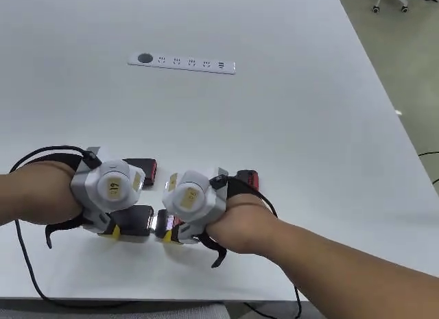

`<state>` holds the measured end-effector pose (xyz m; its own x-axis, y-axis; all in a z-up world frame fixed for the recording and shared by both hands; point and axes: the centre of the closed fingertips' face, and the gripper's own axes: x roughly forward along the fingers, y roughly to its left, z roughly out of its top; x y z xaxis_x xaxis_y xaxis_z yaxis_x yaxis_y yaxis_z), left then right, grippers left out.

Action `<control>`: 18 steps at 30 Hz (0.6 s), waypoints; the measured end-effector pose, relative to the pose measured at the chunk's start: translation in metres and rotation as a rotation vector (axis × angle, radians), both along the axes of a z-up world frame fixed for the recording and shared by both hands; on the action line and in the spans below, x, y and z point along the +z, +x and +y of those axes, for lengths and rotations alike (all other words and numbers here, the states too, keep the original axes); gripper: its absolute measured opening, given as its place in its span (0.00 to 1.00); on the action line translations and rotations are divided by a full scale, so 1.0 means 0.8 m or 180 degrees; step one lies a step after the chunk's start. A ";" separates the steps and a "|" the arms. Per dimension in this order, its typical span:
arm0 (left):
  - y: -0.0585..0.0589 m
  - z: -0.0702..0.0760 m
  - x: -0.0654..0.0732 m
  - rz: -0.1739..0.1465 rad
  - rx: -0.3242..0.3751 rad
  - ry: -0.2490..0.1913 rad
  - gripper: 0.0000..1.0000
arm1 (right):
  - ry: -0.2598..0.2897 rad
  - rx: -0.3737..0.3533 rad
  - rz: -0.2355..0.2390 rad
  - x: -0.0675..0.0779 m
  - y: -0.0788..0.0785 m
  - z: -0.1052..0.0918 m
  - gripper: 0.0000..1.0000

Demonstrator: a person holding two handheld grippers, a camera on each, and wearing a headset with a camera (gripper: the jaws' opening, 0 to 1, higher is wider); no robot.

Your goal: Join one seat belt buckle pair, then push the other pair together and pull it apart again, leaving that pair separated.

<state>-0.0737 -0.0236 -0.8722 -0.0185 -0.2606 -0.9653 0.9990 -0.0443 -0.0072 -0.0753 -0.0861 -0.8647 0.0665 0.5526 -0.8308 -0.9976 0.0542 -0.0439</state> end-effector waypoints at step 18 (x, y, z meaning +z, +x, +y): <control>0.003 0.004 0.001 0.0049 0.0159 -0.0195 0.31 | 0.0078 -0.0018 -0.0046 0.001 -0.002 -0.001 0.31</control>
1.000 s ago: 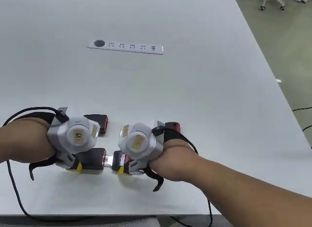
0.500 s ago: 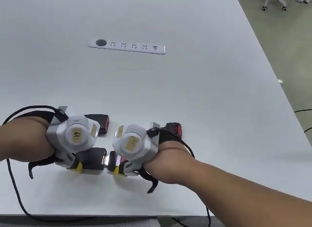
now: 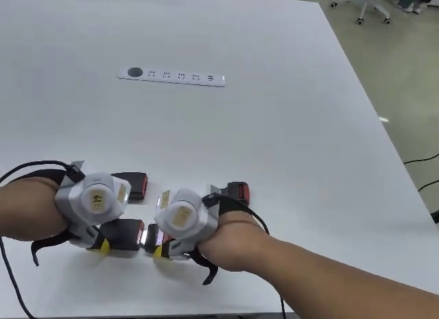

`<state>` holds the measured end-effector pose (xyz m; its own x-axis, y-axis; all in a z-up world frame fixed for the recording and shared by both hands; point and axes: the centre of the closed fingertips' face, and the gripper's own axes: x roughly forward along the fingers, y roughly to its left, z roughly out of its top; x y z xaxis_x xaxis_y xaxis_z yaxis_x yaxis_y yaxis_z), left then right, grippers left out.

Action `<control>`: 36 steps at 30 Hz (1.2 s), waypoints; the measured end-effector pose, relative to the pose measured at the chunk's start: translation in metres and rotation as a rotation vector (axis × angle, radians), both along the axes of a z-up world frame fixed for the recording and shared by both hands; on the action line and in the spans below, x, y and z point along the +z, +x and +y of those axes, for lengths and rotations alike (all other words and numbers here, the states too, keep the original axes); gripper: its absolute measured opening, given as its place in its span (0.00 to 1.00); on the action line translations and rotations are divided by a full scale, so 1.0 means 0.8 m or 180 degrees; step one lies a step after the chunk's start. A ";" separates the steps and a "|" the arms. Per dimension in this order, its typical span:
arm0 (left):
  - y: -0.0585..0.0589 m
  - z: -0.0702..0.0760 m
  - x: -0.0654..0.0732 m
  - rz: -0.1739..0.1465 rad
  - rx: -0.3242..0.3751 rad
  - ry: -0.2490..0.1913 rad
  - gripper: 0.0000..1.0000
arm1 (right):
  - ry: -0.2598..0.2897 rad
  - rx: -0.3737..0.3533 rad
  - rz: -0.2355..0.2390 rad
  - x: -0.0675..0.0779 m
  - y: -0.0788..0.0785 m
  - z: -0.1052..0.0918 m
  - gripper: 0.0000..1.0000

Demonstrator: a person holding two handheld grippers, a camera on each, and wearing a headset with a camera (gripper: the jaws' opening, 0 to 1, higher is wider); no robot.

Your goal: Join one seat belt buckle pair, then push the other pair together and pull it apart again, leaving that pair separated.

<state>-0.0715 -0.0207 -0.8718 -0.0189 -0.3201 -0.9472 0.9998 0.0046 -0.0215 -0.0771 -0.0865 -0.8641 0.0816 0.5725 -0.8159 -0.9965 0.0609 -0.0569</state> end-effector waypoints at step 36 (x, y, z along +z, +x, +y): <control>0.003 0.003 0.013 -0.0033 0.0336 -0.0056 0.34 | 0.0032 -0.0092 0.0086 0.002 -0.005 0.008 0.42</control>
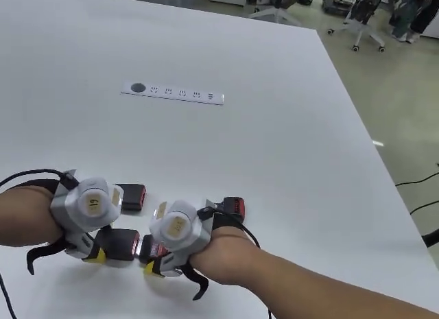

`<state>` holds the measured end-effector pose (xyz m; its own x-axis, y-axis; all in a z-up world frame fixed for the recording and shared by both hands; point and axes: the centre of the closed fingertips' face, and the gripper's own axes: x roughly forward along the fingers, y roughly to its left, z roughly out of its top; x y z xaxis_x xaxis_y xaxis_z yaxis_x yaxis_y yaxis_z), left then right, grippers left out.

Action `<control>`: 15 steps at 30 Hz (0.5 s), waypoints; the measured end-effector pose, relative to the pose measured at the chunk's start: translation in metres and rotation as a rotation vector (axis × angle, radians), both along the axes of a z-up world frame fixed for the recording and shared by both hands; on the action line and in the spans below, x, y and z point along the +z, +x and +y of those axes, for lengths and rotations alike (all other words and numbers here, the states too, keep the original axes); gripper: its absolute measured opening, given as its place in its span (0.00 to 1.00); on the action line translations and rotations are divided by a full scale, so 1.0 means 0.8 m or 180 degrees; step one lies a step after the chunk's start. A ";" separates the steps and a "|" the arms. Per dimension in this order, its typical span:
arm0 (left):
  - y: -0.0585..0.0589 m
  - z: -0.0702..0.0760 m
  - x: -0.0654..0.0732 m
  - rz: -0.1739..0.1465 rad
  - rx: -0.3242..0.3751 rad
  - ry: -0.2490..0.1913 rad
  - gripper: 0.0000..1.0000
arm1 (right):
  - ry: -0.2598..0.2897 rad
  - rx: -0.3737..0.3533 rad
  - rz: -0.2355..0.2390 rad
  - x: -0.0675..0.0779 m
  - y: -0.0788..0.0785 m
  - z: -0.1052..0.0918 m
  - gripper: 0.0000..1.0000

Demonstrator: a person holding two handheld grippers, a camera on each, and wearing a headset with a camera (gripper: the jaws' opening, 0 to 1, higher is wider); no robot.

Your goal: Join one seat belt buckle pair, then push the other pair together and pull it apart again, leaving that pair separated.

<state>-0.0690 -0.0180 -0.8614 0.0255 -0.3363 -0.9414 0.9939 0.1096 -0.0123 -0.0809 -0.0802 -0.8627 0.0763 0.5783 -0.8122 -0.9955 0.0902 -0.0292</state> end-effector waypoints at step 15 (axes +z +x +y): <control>0.048 -0.003 0.053 -0.0413 -0.0010 -0.0262 0.45 | 0.0143 -0.0097 -0.0140 0.036 0.031 -0.022 0.44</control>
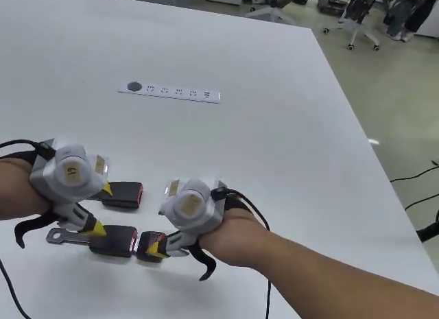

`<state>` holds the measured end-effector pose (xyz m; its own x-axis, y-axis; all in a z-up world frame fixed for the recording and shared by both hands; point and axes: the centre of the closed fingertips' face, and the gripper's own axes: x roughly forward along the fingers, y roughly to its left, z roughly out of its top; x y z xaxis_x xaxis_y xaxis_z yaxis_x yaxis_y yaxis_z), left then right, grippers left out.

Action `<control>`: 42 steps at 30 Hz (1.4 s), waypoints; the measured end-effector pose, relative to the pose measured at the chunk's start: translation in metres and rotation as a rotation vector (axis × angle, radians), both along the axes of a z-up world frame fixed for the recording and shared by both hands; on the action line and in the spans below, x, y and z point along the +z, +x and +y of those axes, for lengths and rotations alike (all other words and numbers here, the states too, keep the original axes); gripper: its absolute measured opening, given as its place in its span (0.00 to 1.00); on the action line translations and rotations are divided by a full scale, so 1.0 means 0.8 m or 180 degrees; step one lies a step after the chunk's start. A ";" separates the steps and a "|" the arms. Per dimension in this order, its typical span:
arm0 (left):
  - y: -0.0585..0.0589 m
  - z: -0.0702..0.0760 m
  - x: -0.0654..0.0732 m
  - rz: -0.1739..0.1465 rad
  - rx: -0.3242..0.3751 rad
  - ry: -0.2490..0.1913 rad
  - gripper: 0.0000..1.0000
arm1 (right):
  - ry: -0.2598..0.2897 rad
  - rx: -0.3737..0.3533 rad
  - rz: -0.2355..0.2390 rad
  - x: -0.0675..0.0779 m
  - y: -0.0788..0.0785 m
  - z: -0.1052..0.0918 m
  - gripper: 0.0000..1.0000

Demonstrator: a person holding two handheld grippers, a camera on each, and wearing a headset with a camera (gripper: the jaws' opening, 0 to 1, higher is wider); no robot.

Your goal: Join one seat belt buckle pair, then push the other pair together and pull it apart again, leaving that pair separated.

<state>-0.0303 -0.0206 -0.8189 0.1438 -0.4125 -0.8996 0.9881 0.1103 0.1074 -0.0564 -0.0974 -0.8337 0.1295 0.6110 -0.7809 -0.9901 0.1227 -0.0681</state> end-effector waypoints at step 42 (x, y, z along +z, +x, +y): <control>0.070 0.005 -0.057 0.0297 -0.0287 0.0282 0.33 | -0.0727 0.0159 0.0180 -0.042 0.095 -0.171 0.32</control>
